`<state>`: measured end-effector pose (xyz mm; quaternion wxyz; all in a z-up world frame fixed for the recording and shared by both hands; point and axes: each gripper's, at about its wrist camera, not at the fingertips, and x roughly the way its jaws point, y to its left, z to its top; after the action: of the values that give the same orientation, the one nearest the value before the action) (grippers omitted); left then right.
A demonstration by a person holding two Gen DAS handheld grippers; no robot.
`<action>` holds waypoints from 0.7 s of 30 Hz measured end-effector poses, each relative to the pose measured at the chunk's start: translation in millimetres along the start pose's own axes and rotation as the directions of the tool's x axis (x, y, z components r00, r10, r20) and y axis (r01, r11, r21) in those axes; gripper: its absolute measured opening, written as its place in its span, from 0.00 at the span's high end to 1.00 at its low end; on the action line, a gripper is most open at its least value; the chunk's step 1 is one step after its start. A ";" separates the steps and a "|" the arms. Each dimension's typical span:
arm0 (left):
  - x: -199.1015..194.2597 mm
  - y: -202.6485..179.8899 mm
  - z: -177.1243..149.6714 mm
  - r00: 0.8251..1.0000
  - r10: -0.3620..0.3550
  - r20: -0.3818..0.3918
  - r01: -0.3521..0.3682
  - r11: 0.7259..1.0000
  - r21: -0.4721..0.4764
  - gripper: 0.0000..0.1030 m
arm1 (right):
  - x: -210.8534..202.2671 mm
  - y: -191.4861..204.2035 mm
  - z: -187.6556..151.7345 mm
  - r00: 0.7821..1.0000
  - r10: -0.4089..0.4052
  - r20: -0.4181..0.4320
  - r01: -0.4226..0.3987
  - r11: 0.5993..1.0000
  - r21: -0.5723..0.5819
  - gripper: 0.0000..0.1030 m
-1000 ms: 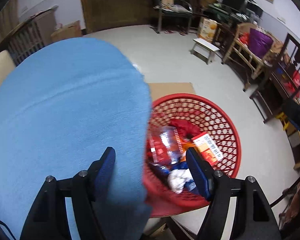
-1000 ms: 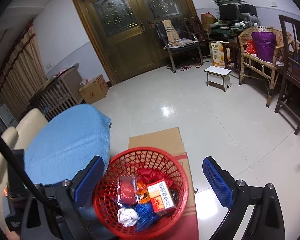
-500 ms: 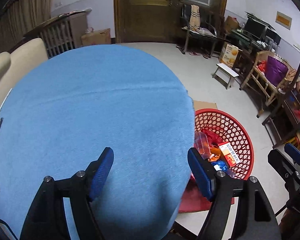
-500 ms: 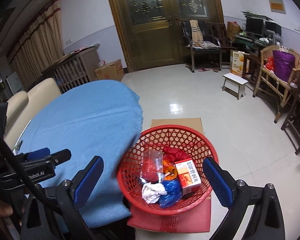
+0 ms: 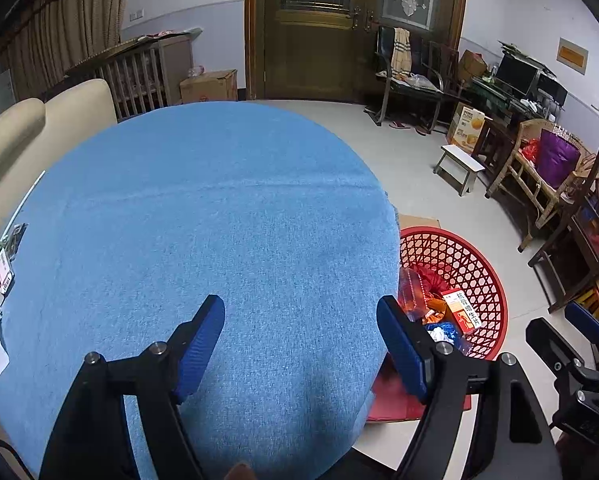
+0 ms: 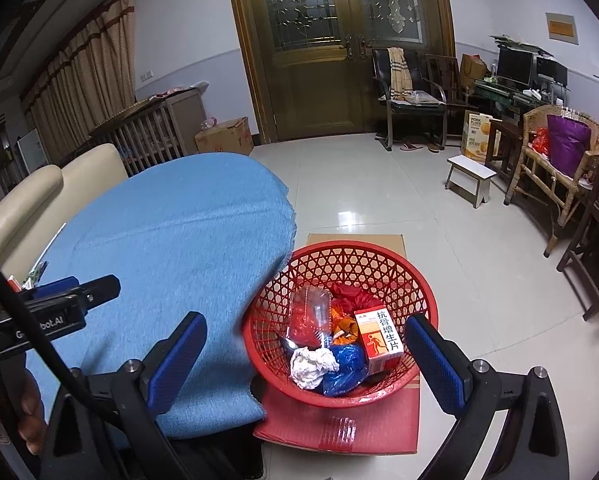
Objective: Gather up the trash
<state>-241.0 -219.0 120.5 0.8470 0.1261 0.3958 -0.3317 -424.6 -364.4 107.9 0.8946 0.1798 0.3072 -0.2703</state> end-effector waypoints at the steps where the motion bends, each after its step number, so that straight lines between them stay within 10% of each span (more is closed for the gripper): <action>1: -1.1 -1.2 -0.5 1.000 0.001 0.001 -0.001 1.000 0.003 0.23 | 0.3 0.1 -1.0 1.000 0.002 -0.001 -0.002 1.000 0.001 0.02; 21: -7.6 -1.1 -5.6 0.999 0.015 0.034 -0.015 1.000 -0.001 0.23 | 11.2 -4.4 -12.6 0.999 -0.002 -0.040 0.003 1.000 0.024 0.02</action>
<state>-248.6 -213.7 122.7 0.8560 0.1231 0.3805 -0.3275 -425.4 -365.9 90.6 0.8857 0.1957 0.3217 -0.2715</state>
